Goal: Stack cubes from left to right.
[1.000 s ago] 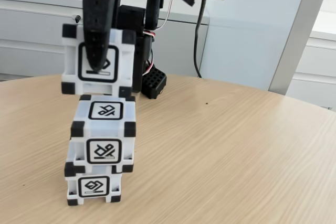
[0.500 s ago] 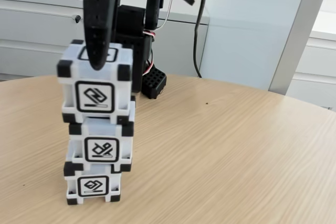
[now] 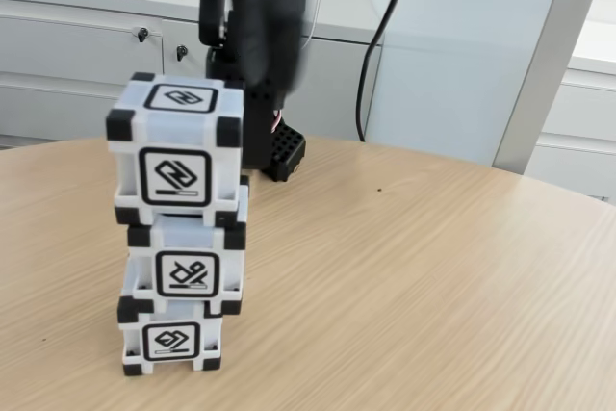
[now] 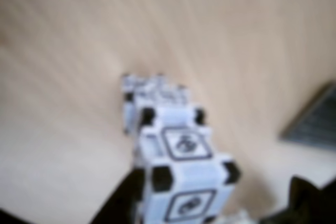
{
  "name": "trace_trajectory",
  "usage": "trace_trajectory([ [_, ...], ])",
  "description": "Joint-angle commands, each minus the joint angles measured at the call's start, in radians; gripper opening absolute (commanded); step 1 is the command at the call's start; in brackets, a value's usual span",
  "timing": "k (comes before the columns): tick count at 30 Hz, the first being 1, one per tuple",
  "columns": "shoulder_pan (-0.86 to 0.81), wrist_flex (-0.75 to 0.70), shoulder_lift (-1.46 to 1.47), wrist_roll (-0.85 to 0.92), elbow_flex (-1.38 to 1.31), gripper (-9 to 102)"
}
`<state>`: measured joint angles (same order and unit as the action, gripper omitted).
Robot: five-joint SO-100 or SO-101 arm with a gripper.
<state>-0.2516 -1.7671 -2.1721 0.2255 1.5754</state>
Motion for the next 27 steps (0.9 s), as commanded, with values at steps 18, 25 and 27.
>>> trace_trajectory([
  [18, 0.146, -0.014, -0.655, 0.031, -0.021, 0],
  [25, 0.147, 0.003, -0.854, 0.077, 0.225, 0],
  [27, 0.147, 0.005, -0.904, 0.103, 0.337, 0],
])
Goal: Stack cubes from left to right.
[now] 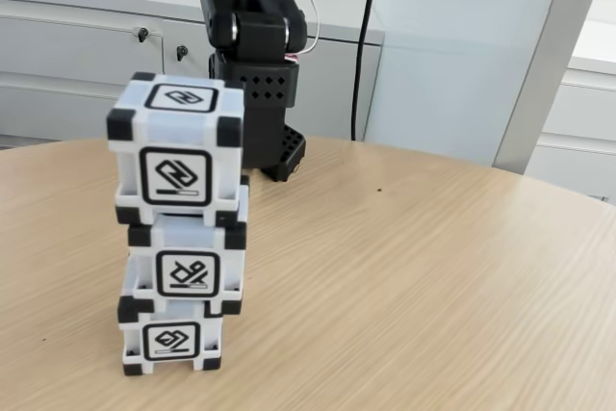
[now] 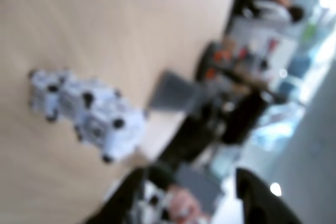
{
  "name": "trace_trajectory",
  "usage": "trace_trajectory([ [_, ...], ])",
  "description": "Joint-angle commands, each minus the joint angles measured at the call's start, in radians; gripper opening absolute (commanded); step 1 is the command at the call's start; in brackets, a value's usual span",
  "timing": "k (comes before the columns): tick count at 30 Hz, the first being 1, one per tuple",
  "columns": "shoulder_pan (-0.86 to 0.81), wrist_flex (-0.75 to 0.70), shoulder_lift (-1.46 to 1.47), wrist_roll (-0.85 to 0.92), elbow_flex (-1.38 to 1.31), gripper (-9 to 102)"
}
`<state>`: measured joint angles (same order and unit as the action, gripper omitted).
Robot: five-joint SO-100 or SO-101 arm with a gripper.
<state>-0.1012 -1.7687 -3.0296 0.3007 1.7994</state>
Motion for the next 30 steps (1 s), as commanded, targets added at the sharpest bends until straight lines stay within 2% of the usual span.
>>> trace_trajectory([
  [1, -0.003, 0.014, -0.067, 0.038, 0.170, 0],
  [7, -0.003, 0.199, -0.166, 0.094, 0.462, 0],
  [14, -0.003, 0.359, -0.207, 0.049, 0.733, 0],
  [24, -0.005, 0.396, -0.347, 0.002, 1.003, 0],
  [30, -0.005, 0.396, -0.347, -0.048, 1.075, 0],
])
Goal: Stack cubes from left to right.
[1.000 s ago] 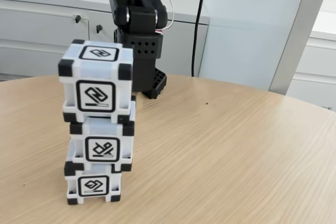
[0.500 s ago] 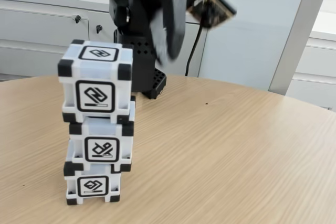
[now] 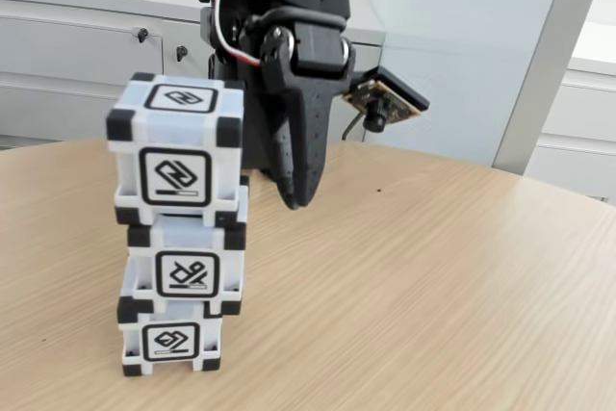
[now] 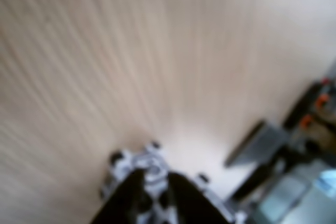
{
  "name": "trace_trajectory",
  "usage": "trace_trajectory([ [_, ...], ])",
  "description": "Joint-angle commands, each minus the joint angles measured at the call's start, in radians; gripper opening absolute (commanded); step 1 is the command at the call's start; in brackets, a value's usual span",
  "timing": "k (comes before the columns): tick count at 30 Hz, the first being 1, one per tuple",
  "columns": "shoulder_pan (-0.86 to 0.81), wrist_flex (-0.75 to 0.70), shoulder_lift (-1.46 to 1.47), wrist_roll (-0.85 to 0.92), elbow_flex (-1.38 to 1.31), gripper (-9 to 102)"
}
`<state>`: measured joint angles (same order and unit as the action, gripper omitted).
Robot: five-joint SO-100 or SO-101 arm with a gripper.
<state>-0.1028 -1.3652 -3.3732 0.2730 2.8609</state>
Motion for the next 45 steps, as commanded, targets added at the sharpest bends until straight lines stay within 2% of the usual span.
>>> trace_trajectory([
  [1, -0.003, -0.008, -0.003, -0.021, 0.021, 0],
  [32, -0.005, -0.008, -0.003, -0.025, 0.034, 0],
  [38, -0.005, -0.014, -0.003, -0.072, 0.034, 0],
  [45, -0.003, -0.026, -0.003, 0.006, 0.037, 0],
])
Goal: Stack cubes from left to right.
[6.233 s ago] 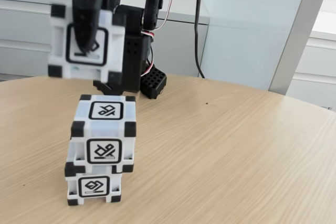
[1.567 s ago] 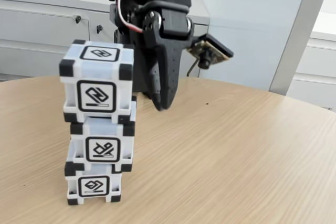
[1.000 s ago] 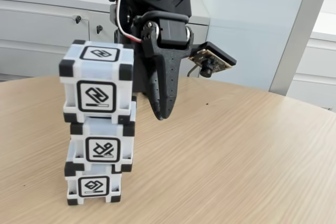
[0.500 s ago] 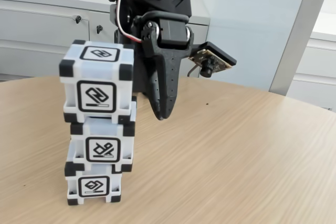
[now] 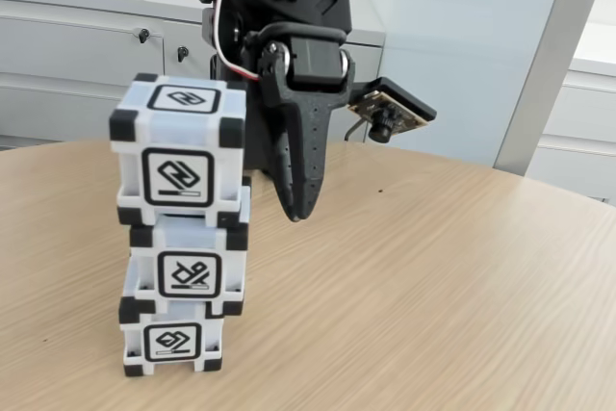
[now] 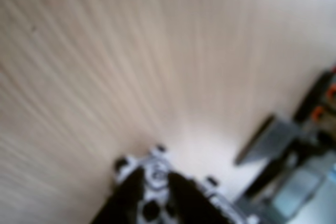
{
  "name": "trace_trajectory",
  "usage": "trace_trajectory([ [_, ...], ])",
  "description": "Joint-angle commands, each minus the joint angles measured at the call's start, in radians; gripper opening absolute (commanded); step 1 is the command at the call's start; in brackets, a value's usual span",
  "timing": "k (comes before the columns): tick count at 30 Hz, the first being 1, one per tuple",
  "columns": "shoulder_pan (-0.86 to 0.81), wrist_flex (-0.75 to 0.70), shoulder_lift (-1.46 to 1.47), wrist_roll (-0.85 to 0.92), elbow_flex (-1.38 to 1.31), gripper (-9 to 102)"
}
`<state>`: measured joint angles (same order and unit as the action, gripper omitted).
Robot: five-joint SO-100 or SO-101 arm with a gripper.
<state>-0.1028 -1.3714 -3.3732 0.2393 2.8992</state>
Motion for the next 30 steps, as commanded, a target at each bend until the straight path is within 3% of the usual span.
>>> trace_trajectory([
  [1, -0.003, -0.020, -0.003, 0.031, -0.002, 0],
  [11, -0.003, -0.018, -0.003, -0.106, 0.146, 0],
  [30, -0.003, -0.018, -0.003, -0.037, 0.149, 0],
])
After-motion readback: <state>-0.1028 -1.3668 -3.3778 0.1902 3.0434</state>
